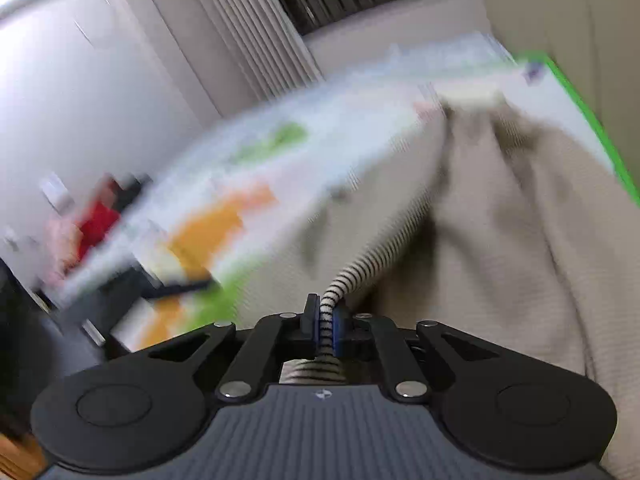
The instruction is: Fold clothes
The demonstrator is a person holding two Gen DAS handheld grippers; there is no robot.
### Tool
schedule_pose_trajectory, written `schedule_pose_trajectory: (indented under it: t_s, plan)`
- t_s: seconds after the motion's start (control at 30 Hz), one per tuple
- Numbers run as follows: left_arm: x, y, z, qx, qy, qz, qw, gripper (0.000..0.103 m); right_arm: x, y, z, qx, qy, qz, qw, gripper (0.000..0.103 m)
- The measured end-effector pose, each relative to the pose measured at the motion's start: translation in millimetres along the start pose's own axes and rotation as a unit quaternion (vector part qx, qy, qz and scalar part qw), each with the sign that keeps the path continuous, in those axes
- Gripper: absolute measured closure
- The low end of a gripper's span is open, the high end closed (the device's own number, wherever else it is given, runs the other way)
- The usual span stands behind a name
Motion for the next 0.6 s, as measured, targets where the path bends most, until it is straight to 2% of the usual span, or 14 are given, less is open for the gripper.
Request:
schedule_pose_trajectory:
  t_s: [0.17,0.2,0.23,0.27,0.3,0.43,0.5,0.53,0.6]
  plan:
    - [3,-30,48,0.028,-0.089,0.054,0.9942,0.0,-3,-33,-22,0.04,-0.016,-0.004,0.999,0.098]
    - [0,-36,60,0.025,-0.085,0.047,0.995,0.001,-2,-39,-25,0.045,-0.019,-0.004,0.999,0.098]
    - [-4,-41,71,0.021,-0.081,0.04,0.9957,0.007,-1,-42,-26,0.051,-0.015,-0.004,0.999,0.098]
    - [-10,-47,81,0.018,-0.078,0.031,0.9963,0.037,2,-45,-27,0.058,-0.007,-0.002,0.998,0.098]
    - [-22,-51,87,0.018,-0.08,0.009,0.9966,0.058,7,-45,-30,0.066,0.001,0.001,0.998,0.097]
    - [-75,-65,107,0.019,-0.092,-0.078,0.9926,0.066,28,-42,-40,0.095,0.041,0.007,0.995,0.095]
    - [-121,-65,105,0.032,-0.146,-0.12,0.9815,0.067,37,-37,-37,0.091,0.065,0.002,0.994,0.095]
    - [-150,-60,103,0.033,-0.184,-0.152,0.9705,0.068,40,-35,-35,0.086,0.072,0.001,0.994,0.094]
    - [-208,-40,96,0.02,-0.269,-0.231,0.9348,0.072,44,-28,-32,0.076,0.085,-0.005,0.993,0.09]
Point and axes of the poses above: each gripper's, at about its wrist camera, not at the fingertips, and z roughly the way its jaws point, x to its right, y to its underside, the point moved 3 cm from there along z, roughly the way its jaws point, and after that the axes turned 5 degrees about -x, right-handed, at the moved point
